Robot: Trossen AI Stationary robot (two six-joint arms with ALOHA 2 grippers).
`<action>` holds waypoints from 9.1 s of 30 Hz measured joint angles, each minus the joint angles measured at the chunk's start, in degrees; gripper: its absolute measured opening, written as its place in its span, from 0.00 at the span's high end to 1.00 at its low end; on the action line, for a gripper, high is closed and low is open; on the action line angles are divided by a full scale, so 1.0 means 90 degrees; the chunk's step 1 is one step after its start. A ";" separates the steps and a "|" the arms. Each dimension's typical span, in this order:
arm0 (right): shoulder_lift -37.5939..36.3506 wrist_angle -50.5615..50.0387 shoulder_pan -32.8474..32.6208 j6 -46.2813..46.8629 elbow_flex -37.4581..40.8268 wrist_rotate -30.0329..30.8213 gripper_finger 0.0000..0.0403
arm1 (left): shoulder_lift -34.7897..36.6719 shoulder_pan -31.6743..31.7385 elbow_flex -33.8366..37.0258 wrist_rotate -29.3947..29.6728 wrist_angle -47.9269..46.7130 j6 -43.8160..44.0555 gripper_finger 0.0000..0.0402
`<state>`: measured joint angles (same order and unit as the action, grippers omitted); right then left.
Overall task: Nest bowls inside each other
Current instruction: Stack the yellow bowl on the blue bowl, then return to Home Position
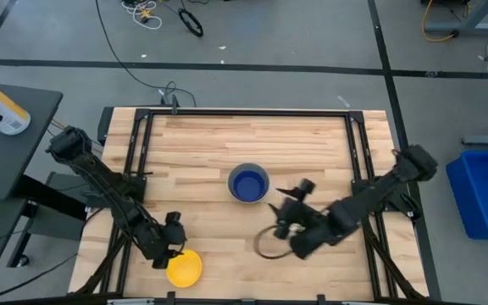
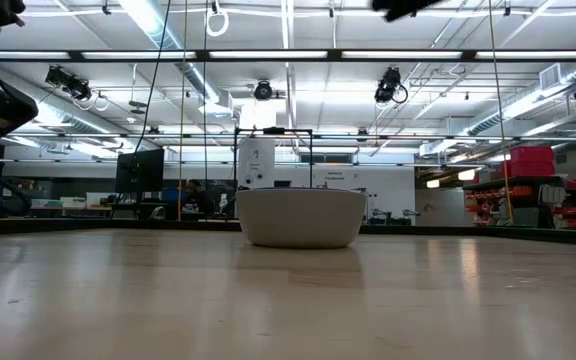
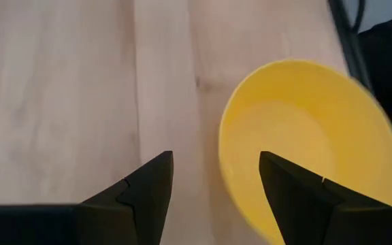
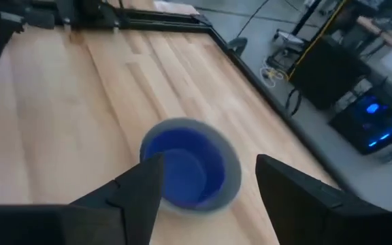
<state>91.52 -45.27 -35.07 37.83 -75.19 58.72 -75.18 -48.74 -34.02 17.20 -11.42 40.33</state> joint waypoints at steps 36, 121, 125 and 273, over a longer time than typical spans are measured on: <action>-0.1496 1.4357 -0.3074 -0.5851 0.7568 -0.4334 0.47 | -0.1050 0.0094 0.0018 -0.0610 0.0763 0.0982 0.44; -0.1860 1.5034 -0.6151 -0.6350 0.8302 -0.0384 0.42 | -0.4010 0.6284 -0.4709 -0.2790 -0.1852 -0.4989 0.92; -0.1860 1.5031 -0.6151 -0.6281 0.8302 -0.0385 0.41 | -0.3925 0.6177 -0.4694 -0.2615 -0.1821 -0.5045 0.75; -1.0148 0.5294 0.4007 -0.4324 0.8293 -0.7101 0.29 | -0.1240 0.3060 -0.2356 -0.1678 0.0957 -0.5219 0.36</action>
<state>0.19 2.37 0.99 -1.09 -0.56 -5.19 -86.34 -21.20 -55.22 2.10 -2.81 -6.64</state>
